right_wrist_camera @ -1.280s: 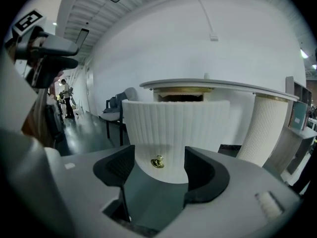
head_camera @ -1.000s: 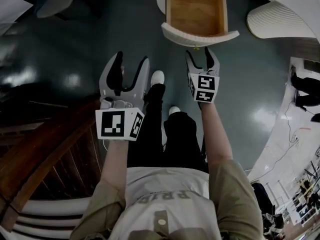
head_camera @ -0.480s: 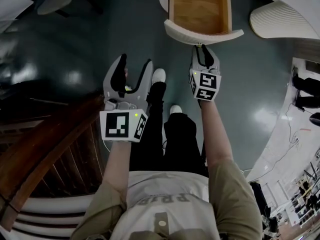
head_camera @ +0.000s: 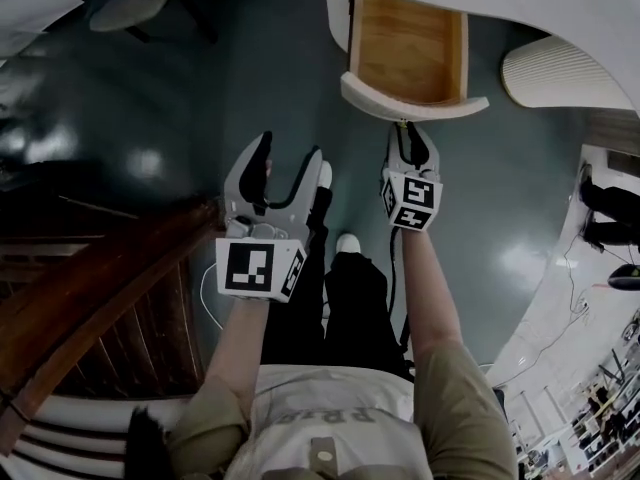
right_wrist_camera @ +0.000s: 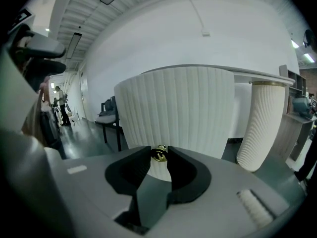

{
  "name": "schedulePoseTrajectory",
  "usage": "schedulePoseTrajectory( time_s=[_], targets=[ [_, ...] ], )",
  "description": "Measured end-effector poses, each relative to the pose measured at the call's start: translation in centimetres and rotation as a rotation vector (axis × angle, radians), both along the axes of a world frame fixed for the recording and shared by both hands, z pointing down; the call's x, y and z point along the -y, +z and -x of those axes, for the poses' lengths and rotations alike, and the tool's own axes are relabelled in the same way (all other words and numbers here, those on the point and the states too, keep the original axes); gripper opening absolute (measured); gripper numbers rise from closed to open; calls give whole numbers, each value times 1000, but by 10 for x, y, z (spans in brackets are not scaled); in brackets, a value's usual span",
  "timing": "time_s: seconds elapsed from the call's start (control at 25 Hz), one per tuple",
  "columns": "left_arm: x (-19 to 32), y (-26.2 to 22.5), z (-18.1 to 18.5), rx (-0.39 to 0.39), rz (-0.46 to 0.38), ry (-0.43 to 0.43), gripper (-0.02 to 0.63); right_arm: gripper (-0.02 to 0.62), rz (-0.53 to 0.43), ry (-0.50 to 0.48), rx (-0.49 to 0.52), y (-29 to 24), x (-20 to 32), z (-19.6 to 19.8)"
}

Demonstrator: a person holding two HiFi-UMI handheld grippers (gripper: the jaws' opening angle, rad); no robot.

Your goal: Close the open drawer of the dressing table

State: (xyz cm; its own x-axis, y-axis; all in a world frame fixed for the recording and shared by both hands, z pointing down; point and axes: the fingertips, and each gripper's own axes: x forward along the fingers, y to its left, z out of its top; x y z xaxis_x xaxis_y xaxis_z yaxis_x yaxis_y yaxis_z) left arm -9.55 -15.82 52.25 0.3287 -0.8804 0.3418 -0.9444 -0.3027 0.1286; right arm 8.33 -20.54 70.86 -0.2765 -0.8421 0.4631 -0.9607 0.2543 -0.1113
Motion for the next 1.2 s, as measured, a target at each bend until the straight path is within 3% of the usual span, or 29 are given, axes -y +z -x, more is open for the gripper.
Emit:
schedulePoseTrajectory(
  time_s=[0.4, 1.2],
  targets=[
    [9, -3, -4, -2, -18, -24, 267, 107, -4, -20, -2, 0, 17, 0],
    [15, 8, -6, -17, 34, -15, 267, 107, 31, 0, 18, 1, 45, -3]
  ],
)
